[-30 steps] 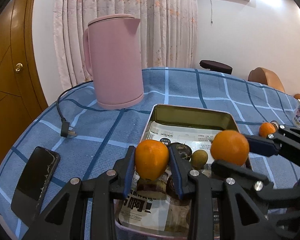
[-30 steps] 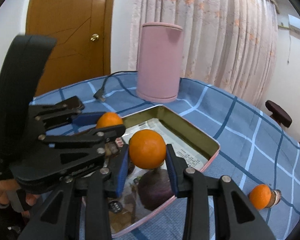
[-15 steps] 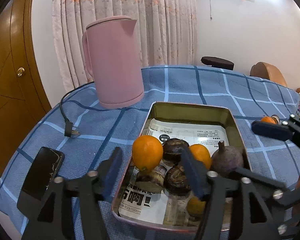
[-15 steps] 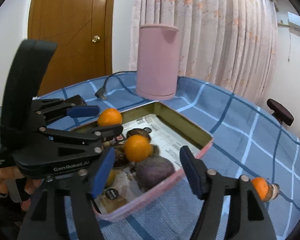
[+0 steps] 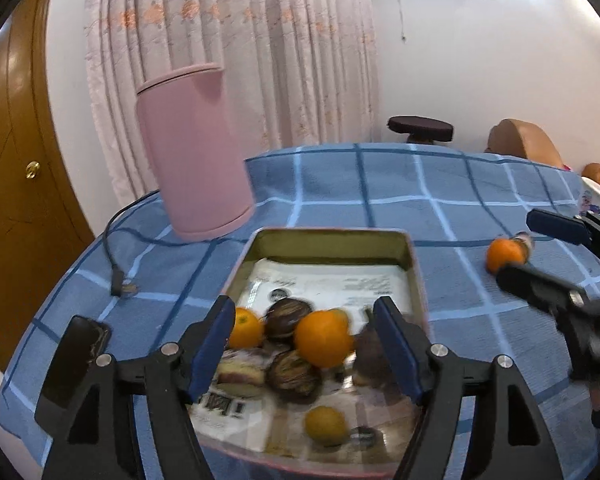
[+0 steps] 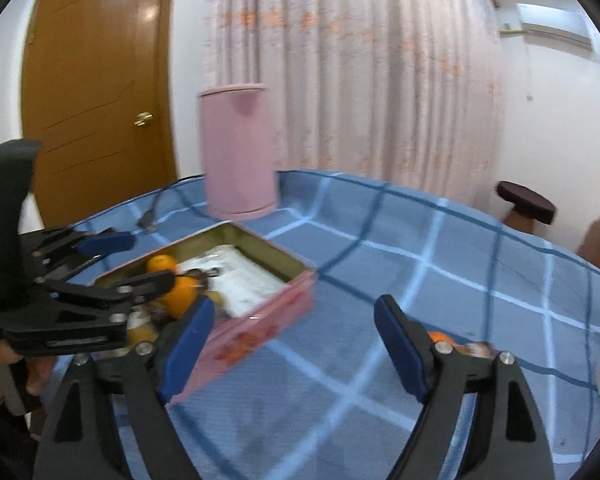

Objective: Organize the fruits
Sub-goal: 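Grasp the last orange with the left gripper while the right grasps a small brown jar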

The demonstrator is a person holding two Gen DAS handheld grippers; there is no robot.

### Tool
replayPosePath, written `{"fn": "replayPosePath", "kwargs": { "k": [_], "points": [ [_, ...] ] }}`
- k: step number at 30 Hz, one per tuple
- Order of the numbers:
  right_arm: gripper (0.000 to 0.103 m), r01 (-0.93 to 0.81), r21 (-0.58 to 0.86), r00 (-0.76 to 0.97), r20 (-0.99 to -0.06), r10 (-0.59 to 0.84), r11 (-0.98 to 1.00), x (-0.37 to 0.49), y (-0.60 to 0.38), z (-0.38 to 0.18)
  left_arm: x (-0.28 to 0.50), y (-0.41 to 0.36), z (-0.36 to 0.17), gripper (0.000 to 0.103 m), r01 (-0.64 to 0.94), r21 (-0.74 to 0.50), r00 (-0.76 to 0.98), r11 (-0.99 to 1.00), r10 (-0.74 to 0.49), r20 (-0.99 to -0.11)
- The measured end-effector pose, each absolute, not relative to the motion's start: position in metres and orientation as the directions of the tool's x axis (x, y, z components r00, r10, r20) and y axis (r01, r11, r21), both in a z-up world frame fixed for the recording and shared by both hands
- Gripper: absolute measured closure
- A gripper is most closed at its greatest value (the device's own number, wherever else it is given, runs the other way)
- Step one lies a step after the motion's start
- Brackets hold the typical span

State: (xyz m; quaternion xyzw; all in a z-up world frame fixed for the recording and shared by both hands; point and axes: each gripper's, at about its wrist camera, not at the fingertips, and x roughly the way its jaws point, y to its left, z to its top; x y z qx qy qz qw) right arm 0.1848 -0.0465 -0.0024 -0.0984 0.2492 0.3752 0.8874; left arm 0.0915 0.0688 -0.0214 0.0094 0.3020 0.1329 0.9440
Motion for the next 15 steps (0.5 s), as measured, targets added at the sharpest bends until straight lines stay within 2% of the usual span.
{"fn": "replayPosePath", "kwargs": {
  "k": [8,12,15],
  "points": [
    [0.018,-0.41,0.107,0.753,-0.521,0.402,0.906,0.249,-0.132,-0.002,0.124,0.012,-0.015,0.03,-0.109,0.097,0.804,0.989,0.145,-0.577],
    [0.017,-0.346,0.131,0.769,-0.528,0.361,0.929,0.262,-0.151,-0.004,0.15,-0.017,-0.021,0.03,-0.046,0.09,0.785,0.995,0.091,-0.612],
    [0.012,-0.326,0.141,0.777,-0.523,0.35,0.935,0.264,-0.154,-0.008,0.17,-0.043,-0.028,0.03,0.015,0.064,0.769,0.998,0.03,-0.638]
  ]
}}
